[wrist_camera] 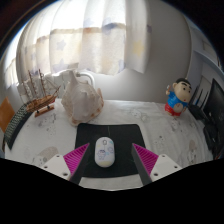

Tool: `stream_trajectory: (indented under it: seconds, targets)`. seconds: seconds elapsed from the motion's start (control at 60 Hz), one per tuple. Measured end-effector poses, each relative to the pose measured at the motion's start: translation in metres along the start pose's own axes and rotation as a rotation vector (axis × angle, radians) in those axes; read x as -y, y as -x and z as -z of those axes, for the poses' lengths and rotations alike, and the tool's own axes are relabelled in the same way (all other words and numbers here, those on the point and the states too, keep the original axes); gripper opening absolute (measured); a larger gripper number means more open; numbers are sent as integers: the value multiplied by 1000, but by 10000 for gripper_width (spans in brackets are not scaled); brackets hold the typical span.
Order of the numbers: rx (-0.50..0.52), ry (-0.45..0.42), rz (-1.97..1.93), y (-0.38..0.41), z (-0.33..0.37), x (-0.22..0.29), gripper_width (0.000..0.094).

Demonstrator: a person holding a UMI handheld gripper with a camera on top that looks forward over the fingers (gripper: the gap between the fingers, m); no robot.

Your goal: Arrange mouse

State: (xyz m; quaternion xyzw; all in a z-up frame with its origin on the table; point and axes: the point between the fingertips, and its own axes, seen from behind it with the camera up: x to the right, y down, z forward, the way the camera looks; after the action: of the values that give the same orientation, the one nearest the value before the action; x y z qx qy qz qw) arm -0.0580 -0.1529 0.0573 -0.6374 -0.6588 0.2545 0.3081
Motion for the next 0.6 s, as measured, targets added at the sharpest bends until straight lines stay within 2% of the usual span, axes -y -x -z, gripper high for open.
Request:
stream_trajectory:
  seconds: [0.1,0.3,0.467,0.6]
  targets:
    - [17,8,-21,-5,60,2,851]
    - [-46,33,-47,-31,151,-29,851]
    - [-50,55,-67,-45,176,-54,850]
    - [-47,42,-46,-61,179,-54,852]
